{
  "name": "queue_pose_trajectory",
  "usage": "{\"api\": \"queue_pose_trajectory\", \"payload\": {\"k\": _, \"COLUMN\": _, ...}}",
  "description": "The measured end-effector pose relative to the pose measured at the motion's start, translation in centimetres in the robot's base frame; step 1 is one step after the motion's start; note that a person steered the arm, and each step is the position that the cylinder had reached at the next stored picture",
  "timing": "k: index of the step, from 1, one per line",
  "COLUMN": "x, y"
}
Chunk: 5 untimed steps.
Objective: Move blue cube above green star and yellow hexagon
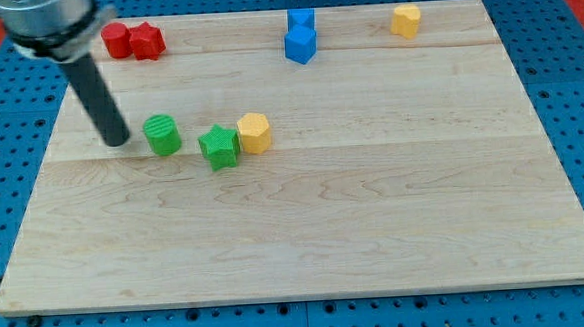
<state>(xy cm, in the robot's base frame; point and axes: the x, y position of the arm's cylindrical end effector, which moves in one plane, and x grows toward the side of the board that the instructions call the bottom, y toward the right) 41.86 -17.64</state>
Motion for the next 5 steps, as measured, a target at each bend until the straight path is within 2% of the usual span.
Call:
{"api": "queue_pose_trajectory", "payload": {"k": 1, "x": -0.1, "y": 3.5}}
{"api": "queue_pose_trajectory", "payload": {"k": 2, "x": -0.1, "y": 2.3}}
{"api": "queue_pose_trajectory", "payload": {"k": 4, "x": -9.2, "y": 6.8}}
{"api": "queue_pose_trajectory", "payload": {"k": 5, "x": -12.0, "y": 4.3}}
